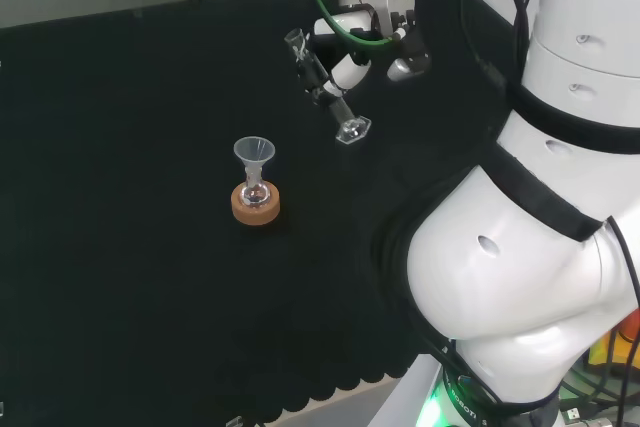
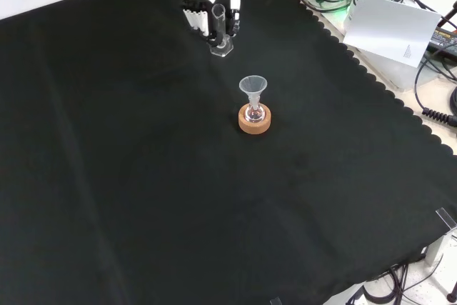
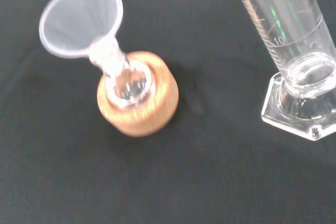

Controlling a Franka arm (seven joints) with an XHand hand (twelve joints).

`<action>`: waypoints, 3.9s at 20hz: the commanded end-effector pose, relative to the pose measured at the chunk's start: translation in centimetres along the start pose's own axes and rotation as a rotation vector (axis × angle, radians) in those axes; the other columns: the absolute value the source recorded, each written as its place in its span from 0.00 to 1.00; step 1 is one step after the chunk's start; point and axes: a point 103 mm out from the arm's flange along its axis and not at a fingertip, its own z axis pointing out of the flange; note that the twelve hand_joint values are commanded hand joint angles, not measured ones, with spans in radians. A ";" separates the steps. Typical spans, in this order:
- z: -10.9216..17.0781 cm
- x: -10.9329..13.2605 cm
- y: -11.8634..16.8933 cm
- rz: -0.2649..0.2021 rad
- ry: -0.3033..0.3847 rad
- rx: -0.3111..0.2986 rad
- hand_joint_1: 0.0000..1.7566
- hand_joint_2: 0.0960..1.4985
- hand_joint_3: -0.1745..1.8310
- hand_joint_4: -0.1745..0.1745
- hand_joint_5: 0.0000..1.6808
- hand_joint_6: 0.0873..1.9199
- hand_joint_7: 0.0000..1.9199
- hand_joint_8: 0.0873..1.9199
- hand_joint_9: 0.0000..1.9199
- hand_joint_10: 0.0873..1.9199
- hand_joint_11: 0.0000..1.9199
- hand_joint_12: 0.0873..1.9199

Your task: Put the graduated cylinder back on the table.

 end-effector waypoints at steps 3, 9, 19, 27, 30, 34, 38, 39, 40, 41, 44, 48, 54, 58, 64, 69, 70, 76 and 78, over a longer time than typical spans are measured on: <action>0.3 -1.8 4.5 -0.087 0.072 -0.153 0.66 0.73 0.09 0.00 0.58 0.51 0.65 0.13 0.75 0.00 0.65 0.35; 0.6 -3.0 7.5 -0.125 0.104 -0.214 0.66 0.73 0.09 0.00 0.58 0.51 0.65 0.13 0.75 0.00 0.65 0.35; 1.5 -4.0 10.8 -0.170 0.102 -0.282 0.66 0.73 0.09 0.00 0.58 0.51 0.65 0.12 0.75 0.00 0.65 0.35; 2.8 -4.0 12.7 -0.199 0.086 -0.276 0.66 0.73 0.09 0.00 0.58 0.51 0.65 0.12 0.74 0.00 0.65 0.35; 3.3 -4.2 13.2 -0.203 0.101 -0.293 0.66 0.73 0.09 0.00 0.58 0.51 0.64 0.12 0.74 0.00 0.65 0.35; 3.9 -4.4 13.7 -0.203 0.125 -0.331 0.66 0.73 0.09 0.00 0.58 0.51 0.64 0.12 0.74 0.00 0.64 0.35; 4.3 -4.4 14.1 -0.204 0.134 -0.355 0.66 0.73 0.09 0.00 0.58 0.51 0.64 0.12 0.74 0.00 0.64 0.35; 4.4 -4.3 14.2 -0.205 0.136 -0.351 0.66 0.73 0.09 0.00 0.58 0.51 0.64 0.12 0.74 0.00 0.64 0.35; 4.5 -4.3 14.4 -0.205 0.136 -0.348 0.66 0.73 0.09 0.00 0.58 0.51 0.64 0.12 0.74 0.00 0.64 0.35; 4.6 -4.3 14.5 -0.205 0.136 -0.346 0.66 0.73 0.09 0.00 0.58 0.51 0.64 0.12 0.74 0.00 0.64 0.35; 5.0 -4.5 14.9 -0.202 0.135 -0.337 0.66 0.73 0.09 0.00 0.58 0.51 0.64 0.12 0.74 0.00 0.64 0.35; 5.3 -4.9 15.0 -0.199 0.137 -0.340 0.66 0.73 0.09 0.00 0.58 0.51 0.64 0.12 0.74 0.00 0.64 0.36; 5.0 -4.8 15.6 -0.198 0.134 -0.338 0.66 0.73 0.09 0.00 0.58 0.51 0.64 0.12 0.74 0.00 0.64 0.36; 5.3 -4.9 15.9 -0.197 0.136 -0.338 0.66 0.73 0.09 0.00 0.58 0.51 0.64 0.12 0.74 0.00 0.64 0.36; 5.9 -5.2 15.8 -0.191 0.142 -0.358 0.66 0.73 0.09 0.00 0.58 0.51 0.63 0.12 0.74 0.00 0.64 0.36; 6.1 -5.1 15.8 -0.189 0.147 -0.352 0.65 0.73 0.09 0.00 0.58 0.51 0.63 0.12 0.73 0.00 0.64 0.36; 6.1 -5.1 15.8 -0.188 0.149 -0.349 0.65 0.73 0.09 0.00 0.58 0.51 0.63 0.12 0.73 0.00 0.64 0.36; 6.6 -5.3 16.1 -0.187 0.156 -0.328 0.65 0.74 0.09 0.00 0.57 0.52 0.63 0.12 0.73 0.00 0.64 0.36; 6.7 -5.4 16.2 -0.187 0.156 -0.328 0.65 0.74 0.09 0.00 0.57 0.52 0.62 0.12 0.73 0.00 0.63 0.36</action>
